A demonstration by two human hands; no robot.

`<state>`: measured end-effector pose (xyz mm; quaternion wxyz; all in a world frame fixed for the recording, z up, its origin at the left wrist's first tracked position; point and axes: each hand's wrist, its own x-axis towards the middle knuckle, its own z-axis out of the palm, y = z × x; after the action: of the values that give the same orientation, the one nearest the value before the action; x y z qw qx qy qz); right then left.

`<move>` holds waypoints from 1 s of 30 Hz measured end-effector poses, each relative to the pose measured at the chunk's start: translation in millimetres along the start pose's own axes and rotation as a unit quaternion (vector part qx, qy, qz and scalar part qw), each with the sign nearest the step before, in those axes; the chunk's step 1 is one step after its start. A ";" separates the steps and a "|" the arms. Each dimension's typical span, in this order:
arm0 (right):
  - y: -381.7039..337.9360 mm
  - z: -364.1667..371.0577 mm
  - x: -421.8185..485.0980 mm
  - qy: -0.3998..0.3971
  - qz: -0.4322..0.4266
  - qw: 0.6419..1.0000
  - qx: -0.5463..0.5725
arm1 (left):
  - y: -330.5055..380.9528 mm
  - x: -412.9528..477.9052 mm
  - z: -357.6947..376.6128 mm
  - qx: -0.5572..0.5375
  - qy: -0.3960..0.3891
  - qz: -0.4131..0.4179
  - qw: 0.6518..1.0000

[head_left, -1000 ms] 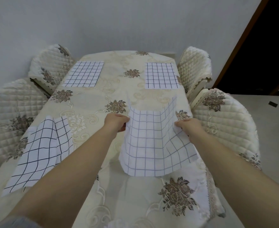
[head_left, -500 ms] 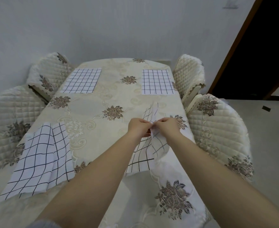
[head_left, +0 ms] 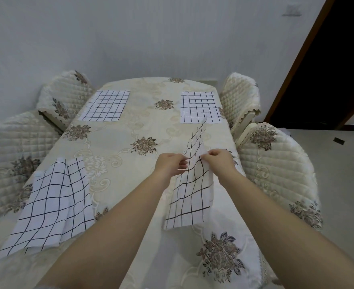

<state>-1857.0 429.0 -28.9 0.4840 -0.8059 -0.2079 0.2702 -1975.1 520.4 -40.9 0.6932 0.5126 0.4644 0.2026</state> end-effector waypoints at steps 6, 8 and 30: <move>-11.7 -24.3 1.4 -0.111 0.021 0.983 0.144 | -19.9 18.7 -34.1 0.013 0.067 -0.046 0.997; -14.0 -31.0 2.8 -0.132 0.023 0.975 0.176 | -25.8 18.2 -38.3 -0.004 0.053 -0.071 0.996; 37.7 -65.2 10.5 -0.111 0.086 0.956 0.256 | -47.1 32.3 -36.0 -0.171 -0.004 -0.088 0.981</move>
<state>-1804.7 374.9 -39.9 0.6225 -0.6349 -0.1142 0.4430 -1999.3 545.2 -98.9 0.7874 0.3445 0.4637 0.2153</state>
